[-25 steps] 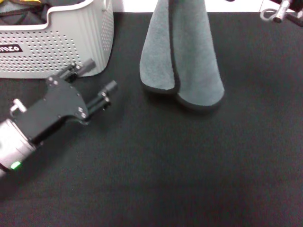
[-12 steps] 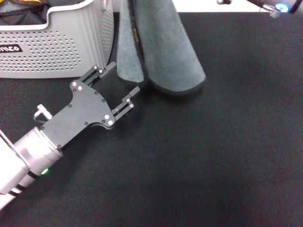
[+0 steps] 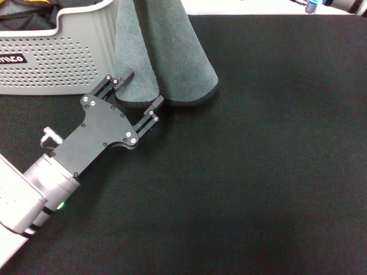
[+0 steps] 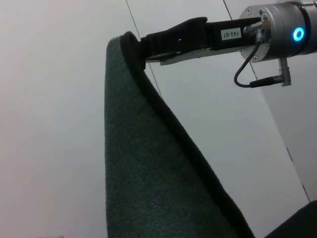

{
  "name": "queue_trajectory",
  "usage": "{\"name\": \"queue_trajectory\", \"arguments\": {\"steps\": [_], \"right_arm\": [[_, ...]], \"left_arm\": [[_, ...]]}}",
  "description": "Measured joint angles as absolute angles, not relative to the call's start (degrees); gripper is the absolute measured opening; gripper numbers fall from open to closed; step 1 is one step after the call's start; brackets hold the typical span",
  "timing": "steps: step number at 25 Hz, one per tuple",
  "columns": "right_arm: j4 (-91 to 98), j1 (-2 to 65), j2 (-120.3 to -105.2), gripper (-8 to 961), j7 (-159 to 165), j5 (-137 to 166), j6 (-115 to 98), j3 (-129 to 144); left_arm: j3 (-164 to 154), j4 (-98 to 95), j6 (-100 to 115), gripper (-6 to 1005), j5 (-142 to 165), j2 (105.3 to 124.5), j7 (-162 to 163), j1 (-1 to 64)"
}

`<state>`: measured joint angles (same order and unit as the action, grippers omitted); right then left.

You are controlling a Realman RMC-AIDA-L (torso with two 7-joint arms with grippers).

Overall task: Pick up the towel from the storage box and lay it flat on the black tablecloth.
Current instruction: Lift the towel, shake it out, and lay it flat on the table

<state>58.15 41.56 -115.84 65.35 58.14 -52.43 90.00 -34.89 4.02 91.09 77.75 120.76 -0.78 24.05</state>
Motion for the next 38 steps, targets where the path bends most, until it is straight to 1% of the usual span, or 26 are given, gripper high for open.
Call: {"name": "queue_trajectory", "arguments": {"steps": [13,22,31,38], "right_arm": [[53.56,47.19,-116.21,32,65.36,57.73,-51.51,90.07],[53.57,47.78,-116.19,35,65.45,56.95,-51.43,93.27],[54.1,47.24,-116.02,37,64.86,58.75,-49.06,95.05],[54.1,47.2,-116.16,39,64.7,62.56,-46.92,95.29]], "left_arm": [[-34.8,6.33,85.94,657,72.73,120.76,-3.89,26.94],[-34.8,7.73,83.43,654,67.57,120.76,-3.61,29.62],[-35.34,7.14,86.22,651,68.21,120.4,6.08,29.09],[-35.32,6.99,89.94,649,71.4,120.37,14.44,27.29]]}}
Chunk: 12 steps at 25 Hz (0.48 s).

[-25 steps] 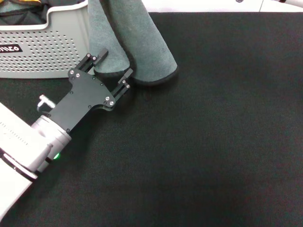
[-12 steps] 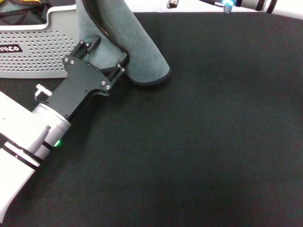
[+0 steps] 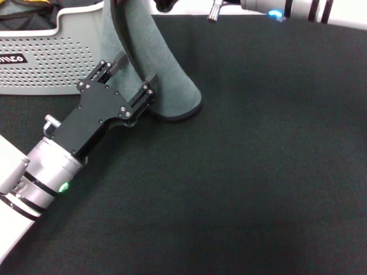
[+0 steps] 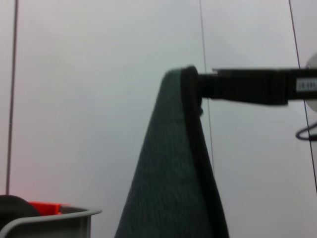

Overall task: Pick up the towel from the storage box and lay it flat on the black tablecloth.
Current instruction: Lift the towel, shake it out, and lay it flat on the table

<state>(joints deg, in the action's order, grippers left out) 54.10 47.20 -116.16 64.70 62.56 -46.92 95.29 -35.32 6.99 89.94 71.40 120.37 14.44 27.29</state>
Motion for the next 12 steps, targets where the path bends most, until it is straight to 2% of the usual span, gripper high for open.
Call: {"name": "queue_trajectory", "arguments": {"steps": [12], "right_arm": [[59.09,45.75,-116.18,42,63.1,63.57,-44.06,100.44]], "left_arm": [[-34.8,6.94,87.56,645,66.29,120.66,17.2,27.89]]}}
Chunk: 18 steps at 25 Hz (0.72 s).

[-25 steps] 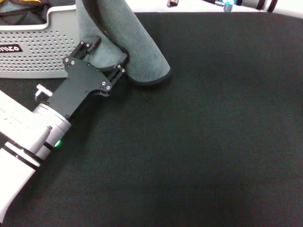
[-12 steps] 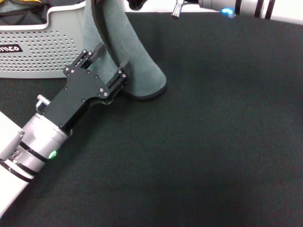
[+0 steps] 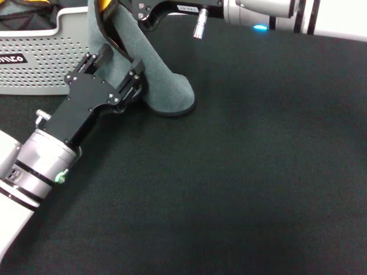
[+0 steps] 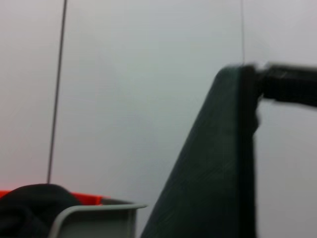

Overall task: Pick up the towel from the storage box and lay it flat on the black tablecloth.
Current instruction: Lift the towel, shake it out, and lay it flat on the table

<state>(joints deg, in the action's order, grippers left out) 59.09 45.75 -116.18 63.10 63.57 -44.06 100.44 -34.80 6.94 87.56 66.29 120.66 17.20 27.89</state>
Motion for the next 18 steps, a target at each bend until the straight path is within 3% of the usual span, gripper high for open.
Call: {"name": "queue_trajectory", "arguments": {"steps": [18], "right_arm": [[71.67,34.64,-116.19,47,58.85,62.79,-41.94,99.28]], "left_arm": [[-34.8,6.95,83.43,639,63.64,120.76,16.96,27.71]]}}
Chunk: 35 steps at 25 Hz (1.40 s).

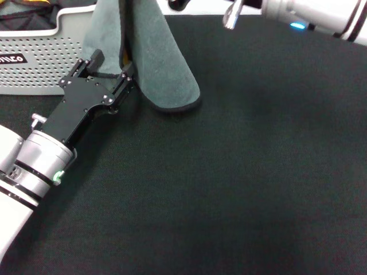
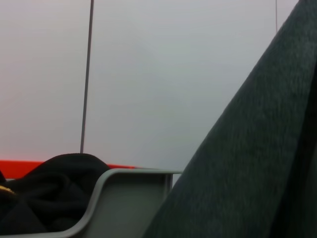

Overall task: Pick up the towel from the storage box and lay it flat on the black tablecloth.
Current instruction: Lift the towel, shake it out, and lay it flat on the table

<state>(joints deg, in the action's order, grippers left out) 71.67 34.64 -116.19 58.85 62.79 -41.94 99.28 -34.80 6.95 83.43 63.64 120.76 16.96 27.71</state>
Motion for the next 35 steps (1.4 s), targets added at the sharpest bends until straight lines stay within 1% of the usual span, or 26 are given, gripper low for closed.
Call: {"name": "queue_trajectory", "arguments": {"steps": [5,13,15,26,32,35], "right_arm": [[72.96,32.99,-116.18,48,58.83,61.39,-42.76,97.84],[72.99,32.79,-116.18,51,58.94,61.02,-43.31,97.69],[72.83,32.77,-116.19,51,58.9,60.52,-43.42,97.69],[72.37,32.43,-116.09,54,59.04,58.22,-46.32,96.64],[72.27,31.6,-116.13,56,59.24,58.21,-46.92,96.62],[72.25,30.88,-116.11,56,59.35,58.21,-47.28,96.48]], "left_arm": [[-34.8,6.94,83.18,638,63.63,120.75,16.96,27.69],[-34.81,6.94,83.13,635,63.63,120.75,16.78,27.68],[-34.8,6.94,83.13,510,63.63,120.75,16.74,27.68],[-34.81,7.02,82.19,472,63.8,120.75,16.69,27.63],[-34.81,6.98,83.02,303,64.06,120.68,17.1,26.93],[-34.98,6.97,83.95,260,64.09,120.55,17.51,26.46]]}}
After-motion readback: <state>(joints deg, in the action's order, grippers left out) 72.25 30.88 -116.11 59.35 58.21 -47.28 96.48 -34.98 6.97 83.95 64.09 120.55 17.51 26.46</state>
